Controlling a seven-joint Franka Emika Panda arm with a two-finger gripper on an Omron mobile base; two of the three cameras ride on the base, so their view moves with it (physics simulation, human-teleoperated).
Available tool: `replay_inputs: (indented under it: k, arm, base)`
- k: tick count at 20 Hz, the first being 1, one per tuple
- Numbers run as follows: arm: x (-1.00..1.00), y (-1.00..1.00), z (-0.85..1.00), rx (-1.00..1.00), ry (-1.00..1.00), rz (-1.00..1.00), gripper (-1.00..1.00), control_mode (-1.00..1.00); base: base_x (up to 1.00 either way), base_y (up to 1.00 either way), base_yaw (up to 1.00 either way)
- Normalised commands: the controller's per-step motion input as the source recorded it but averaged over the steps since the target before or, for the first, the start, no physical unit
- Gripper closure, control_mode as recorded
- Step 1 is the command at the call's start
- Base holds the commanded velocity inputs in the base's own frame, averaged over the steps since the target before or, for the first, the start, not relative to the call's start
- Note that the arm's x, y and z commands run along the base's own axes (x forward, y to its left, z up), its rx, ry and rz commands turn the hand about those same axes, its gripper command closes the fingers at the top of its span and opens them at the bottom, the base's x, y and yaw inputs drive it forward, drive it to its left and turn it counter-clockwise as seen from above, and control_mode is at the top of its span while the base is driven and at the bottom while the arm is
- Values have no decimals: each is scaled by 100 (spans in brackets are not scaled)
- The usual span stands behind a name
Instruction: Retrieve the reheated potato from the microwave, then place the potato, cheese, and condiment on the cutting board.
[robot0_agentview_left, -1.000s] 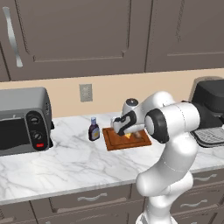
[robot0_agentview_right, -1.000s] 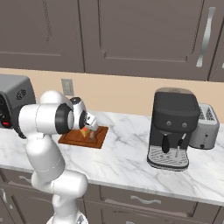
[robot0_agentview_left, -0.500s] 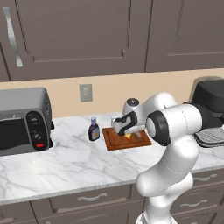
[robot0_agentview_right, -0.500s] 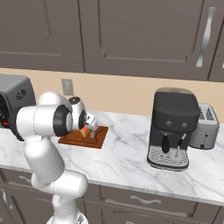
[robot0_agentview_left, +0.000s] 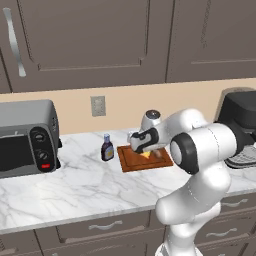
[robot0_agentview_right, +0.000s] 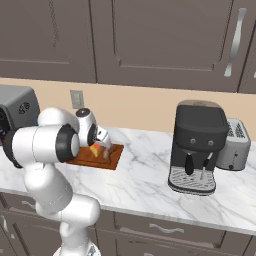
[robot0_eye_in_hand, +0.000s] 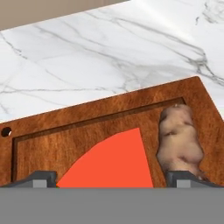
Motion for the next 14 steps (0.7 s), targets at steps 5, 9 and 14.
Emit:
replay_inputs:
  k: [5,9,14]
  arm:
    - [-27,0,14,0,0,0,-100,-100]
    - [-45,0,4,0,-2,0,-100,-100]
    - [-34,0,15,0,-7,0,-100,-100]
  base:
    - [0,0,0]
    - [0,0,0]
    - [0,0,0]
